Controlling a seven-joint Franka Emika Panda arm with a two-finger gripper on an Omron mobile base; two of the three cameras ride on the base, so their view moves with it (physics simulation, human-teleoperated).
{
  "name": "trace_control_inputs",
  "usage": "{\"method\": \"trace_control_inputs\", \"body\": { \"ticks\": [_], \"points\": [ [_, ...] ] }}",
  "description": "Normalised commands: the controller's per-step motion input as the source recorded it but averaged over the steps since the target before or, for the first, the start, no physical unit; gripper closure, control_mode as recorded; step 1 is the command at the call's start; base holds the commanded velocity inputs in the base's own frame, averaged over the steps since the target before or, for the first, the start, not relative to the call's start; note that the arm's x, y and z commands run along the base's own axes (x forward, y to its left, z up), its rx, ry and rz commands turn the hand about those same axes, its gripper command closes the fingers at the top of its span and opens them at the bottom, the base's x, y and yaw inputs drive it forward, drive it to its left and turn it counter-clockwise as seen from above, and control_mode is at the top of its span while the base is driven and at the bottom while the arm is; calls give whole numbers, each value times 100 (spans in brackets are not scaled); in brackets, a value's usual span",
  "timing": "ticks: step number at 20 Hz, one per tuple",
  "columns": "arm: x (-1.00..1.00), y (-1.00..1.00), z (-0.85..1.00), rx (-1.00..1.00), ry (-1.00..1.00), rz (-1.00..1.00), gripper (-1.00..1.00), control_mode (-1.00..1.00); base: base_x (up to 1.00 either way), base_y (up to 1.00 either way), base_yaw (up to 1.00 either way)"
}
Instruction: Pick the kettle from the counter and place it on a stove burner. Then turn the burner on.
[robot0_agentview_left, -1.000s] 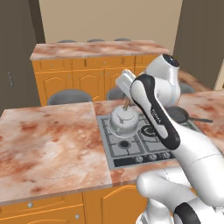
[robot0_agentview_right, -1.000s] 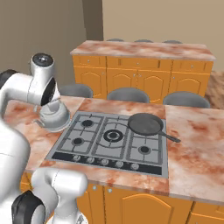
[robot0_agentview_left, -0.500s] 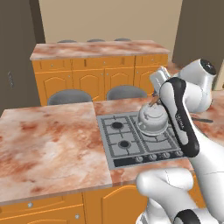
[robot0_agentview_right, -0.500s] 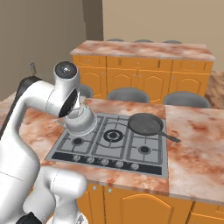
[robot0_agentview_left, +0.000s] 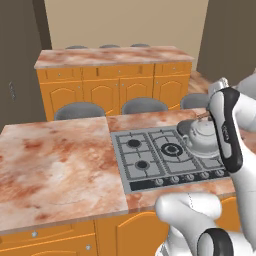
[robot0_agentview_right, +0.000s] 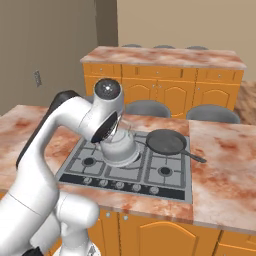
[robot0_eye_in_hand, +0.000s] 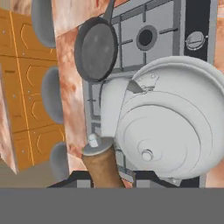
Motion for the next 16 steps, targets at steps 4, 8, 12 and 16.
{"method": "trace_control_inputs", "body": {
  "ticks": [4,8,12,16],
  "points": [
    [2,-100,0,14,1,-26,100,-100,0,0,0],
    [32,-72,0,4,0,-6,100,-100,0,0,0],
    [41,-43,0,2,5,2,100,-100,0,0,0],
    [44,-22,-1,0,4,0,100,-100,0,0,0]
  ]
}}
